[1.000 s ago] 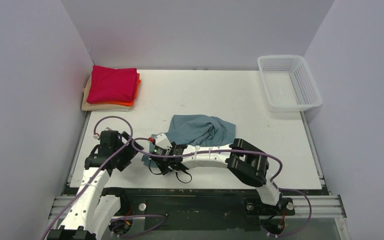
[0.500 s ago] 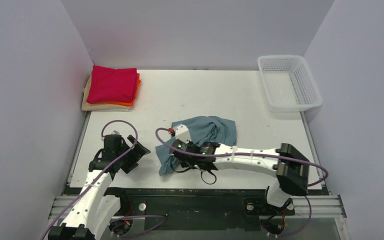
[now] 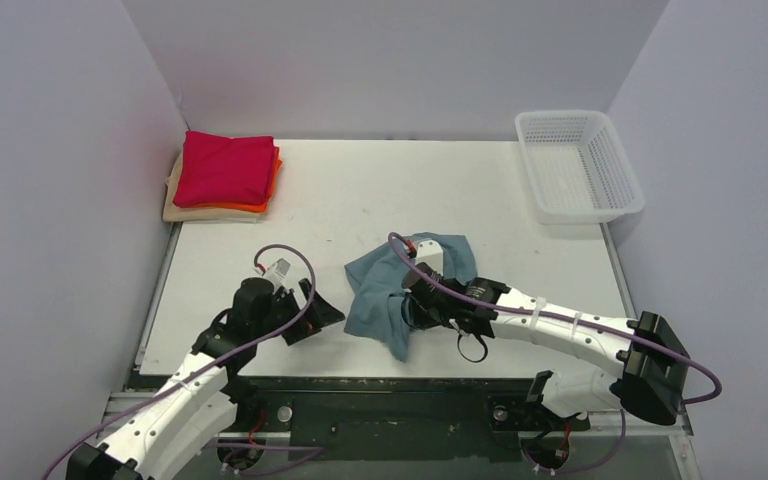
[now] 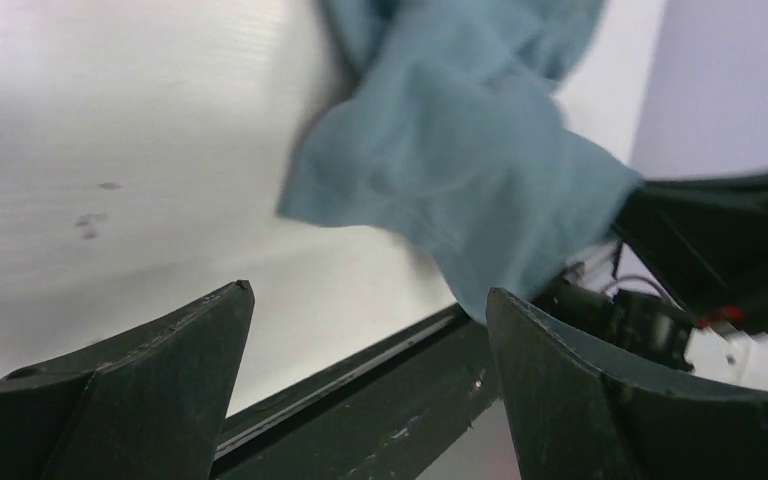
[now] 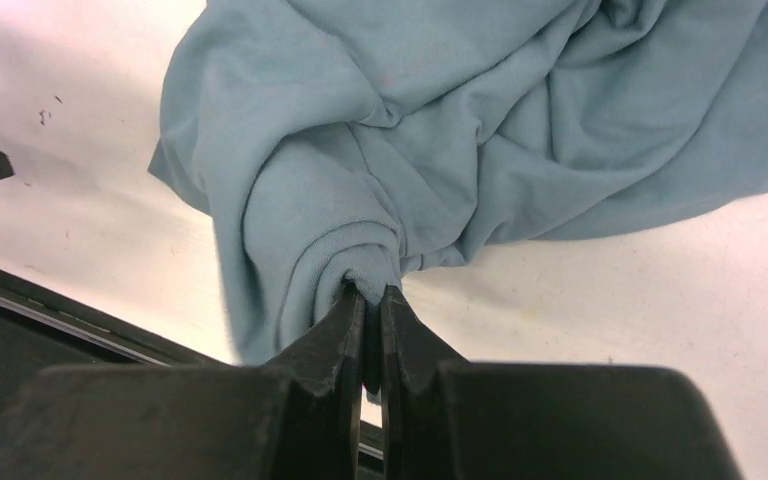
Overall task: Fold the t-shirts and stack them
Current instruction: Flatten out the tshirt
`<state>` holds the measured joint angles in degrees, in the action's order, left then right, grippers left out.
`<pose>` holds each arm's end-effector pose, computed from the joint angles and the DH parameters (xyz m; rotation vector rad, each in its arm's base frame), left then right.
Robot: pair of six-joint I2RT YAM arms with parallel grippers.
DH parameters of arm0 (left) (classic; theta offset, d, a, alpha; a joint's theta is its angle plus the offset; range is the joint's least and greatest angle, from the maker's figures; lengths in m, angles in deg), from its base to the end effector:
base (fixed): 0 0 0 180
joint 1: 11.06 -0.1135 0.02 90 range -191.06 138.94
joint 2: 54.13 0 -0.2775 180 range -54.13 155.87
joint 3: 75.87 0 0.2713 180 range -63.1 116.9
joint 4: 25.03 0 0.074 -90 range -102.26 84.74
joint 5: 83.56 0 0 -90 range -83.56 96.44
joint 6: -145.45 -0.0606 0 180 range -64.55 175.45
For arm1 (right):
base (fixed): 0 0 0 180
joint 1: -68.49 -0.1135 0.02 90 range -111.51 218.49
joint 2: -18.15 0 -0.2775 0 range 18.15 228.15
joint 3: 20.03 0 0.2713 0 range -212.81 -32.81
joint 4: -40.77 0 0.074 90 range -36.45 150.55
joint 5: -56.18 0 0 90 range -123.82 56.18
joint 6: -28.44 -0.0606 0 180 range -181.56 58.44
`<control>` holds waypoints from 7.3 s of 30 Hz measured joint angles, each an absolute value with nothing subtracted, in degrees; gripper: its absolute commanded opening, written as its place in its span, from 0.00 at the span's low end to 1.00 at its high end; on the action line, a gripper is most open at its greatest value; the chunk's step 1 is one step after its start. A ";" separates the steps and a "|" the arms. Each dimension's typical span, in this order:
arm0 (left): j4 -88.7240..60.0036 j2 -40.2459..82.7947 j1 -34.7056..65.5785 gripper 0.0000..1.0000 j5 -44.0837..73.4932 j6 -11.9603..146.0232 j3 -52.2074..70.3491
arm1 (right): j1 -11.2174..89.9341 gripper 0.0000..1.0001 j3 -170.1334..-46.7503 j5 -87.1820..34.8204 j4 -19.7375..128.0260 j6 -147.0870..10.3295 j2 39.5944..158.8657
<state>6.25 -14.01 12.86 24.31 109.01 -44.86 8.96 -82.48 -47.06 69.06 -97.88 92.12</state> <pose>0.1533 -0.0883 0.1640 -0.4565 2.4245 -1.0134 0.1699 0.2613 0.2409 -0.3431 2.2972 0.6258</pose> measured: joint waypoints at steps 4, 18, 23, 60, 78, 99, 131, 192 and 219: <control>0.45 -17.60 18.48 0.97 27.66 107.37 -44.86 | 9.22 0.00 -81.87 -46.36 69.56 -98.03 91.80; 1.68 2.36 34.76 0.97 10.54 102.52 -36.36 | 9.92 0.00 -81.87 -44.15 69.56 -98.03 91.80; -2.54 8.78 32.29 0.97 8.84 100.47 -36.44 | 10.12 0.00 -81.54 -43.08 69.58 -98.01 91.73; 19.73 -9.95 10.89 0.00 -11.18 96.95 -6.32 | 32.19 0.00 -91.61 -62.60 94.19 -96.87 68.45; 22.40 -8.00 10.61 0.00 -12.12 87.40 34.29 | 32.93 0.00 -135.98 -43.10 92.84 -83.76 67.80; 20.43 23.65 -0.60 0.00 -3.67 88.05 31.03 | 41.44 0.00 -135.68 -48.35 93.25 -75.63 93.85; 25.87 -2.87 2.63 0.89 6.15 103.22 -26.41 | 29.31 0.72 -80.34 -45.05 84.36 -96.33 78.53; 26.38 -7.00 9.38 0.00 -14.03 86.52 36.23 | 38.81 0.00 -140.33 -47.80 92.79 -72.35 68.93; 22.51 33.20 -10.44 0.00 9.38 87.50 56.19 | 55.29 0.00 -148.31 -37.55 91.09 -66.19 98.20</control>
